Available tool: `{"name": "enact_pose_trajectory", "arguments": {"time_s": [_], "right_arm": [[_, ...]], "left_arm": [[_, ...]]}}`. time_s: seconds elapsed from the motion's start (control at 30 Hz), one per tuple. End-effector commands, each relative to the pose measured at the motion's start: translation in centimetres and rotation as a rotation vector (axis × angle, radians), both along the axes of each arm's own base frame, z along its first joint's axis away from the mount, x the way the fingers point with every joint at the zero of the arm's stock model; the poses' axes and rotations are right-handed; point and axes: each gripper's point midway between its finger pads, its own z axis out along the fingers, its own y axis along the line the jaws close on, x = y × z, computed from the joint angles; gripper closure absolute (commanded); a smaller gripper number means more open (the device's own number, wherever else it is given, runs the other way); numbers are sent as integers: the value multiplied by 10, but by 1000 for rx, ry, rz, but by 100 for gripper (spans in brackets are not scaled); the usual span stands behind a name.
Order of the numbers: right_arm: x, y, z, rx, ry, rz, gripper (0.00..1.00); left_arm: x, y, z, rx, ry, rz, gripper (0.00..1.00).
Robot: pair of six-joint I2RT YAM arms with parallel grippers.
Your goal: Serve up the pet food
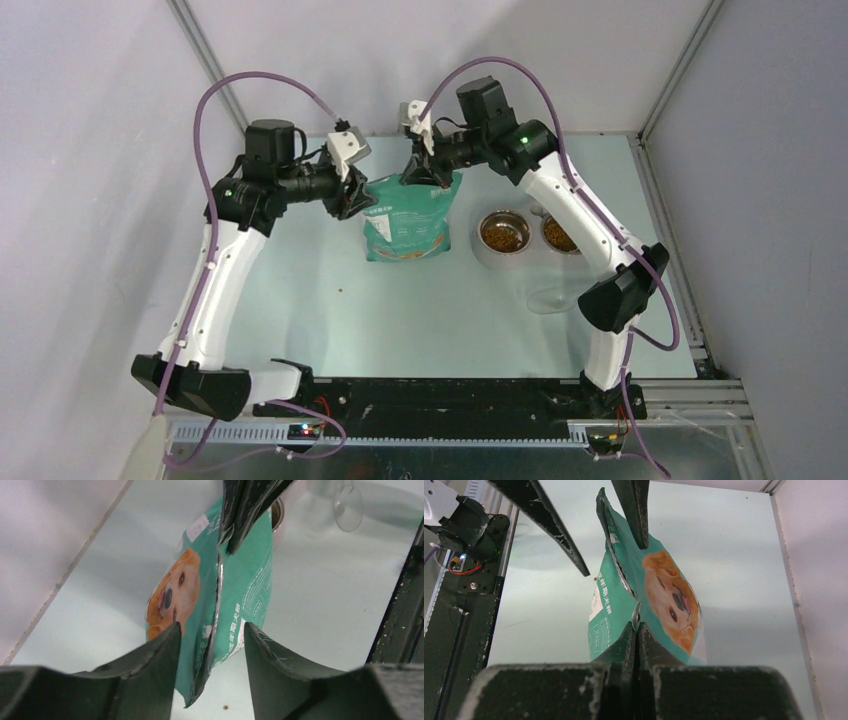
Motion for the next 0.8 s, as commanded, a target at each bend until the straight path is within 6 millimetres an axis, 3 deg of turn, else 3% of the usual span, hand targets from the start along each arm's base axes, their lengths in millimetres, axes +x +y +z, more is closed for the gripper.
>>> {"name": "enact_pose_trajectory", "arguments": {"time_s": [0.0,0.13,0.33,0.37,0.4,0.47,0.53,0.77], "right_arm": [[6,0,19,29,-47,-23,100],[7,1,25,42,-57,-22,100],[2,-1,25,36,-58,0,100],[3,-3,24,34,-52,-1,96],[3,-5,22,28,-42,-1,83],[3,-7,13,-3,-50,11,67],[3,-10,6,-37,-60,19,61],[17,-17,2,-87,-88,-35,66]], "left_arm": [[-1,-20,29,-88,-52,-59,43],[4,-32,22,-81,-26,-94,49],[7,-31,12,-33,-15,-110,82],[7,-30,11,-27,-14,-112,85],[6,-30,10,-22,-13,-115,89],[5,-29,8,-15,-11,-118,93],[3,-28,10,-15,-17,-121,98],[5,-26,18,-19,-57,-102,100]]}}
